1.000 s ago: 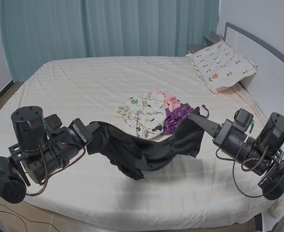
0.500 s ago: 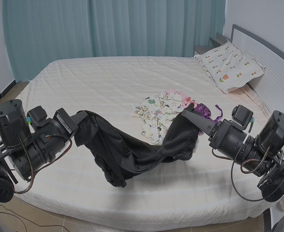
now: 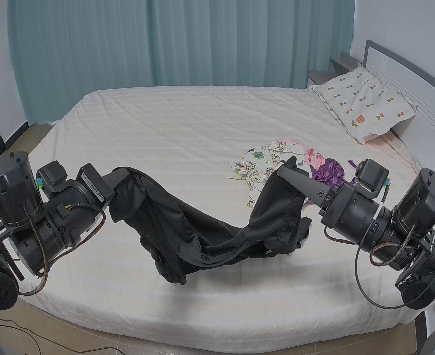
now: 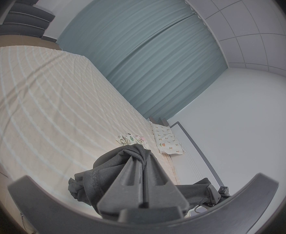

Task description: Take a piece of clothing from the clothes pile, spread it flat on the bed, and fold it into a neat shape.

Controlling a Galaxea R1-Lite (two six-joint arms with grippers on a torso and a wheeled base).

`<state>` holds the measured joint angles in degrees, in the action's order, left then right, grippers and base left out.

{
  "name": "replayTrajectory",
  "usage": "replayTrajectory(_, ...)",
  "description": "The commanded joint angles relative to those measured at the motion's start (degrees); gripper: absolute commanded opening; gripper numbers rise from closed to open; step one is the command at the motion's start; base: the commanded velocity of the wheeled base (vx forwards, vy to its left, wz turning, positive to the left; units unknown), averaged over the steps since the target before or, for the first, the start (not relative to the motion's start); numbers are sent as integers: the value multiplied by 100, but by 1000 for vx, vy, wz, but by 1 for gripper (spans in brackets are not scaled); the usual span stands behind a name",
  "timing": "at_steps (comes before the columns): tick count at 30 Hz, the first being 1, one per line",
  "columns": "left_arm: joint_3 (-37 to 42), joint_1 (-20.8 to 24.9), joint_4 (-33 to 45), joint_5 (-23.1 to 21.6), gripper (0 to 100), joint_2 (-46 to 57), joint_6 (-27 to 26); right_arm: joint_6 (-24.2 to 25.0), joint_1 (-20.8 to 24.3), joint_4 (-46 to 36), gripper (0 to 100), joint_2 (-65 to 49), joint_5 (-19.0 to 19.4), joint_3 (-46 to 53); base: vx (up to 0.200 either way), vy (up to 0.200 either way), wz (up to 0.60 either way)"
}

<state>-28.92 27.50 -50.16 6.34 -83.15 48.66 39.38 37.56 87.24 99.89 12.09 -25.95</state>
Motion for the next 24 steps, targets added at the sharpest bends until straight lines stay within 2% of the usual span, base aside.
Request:
replayTrajectory(1,9,1,-2,8,0,10,3,0,-3,4,0,-49,4,-6,0,200,0)
replayTrajectory(17,18,1,7,8,0,71,-6,9,-47,-14,0,-251,4,64,0,200,0)
replayTrajectory(24,167,1,-2,25,0,80,-6,18,-100,-22,0,-180,4,82,0,0,0)
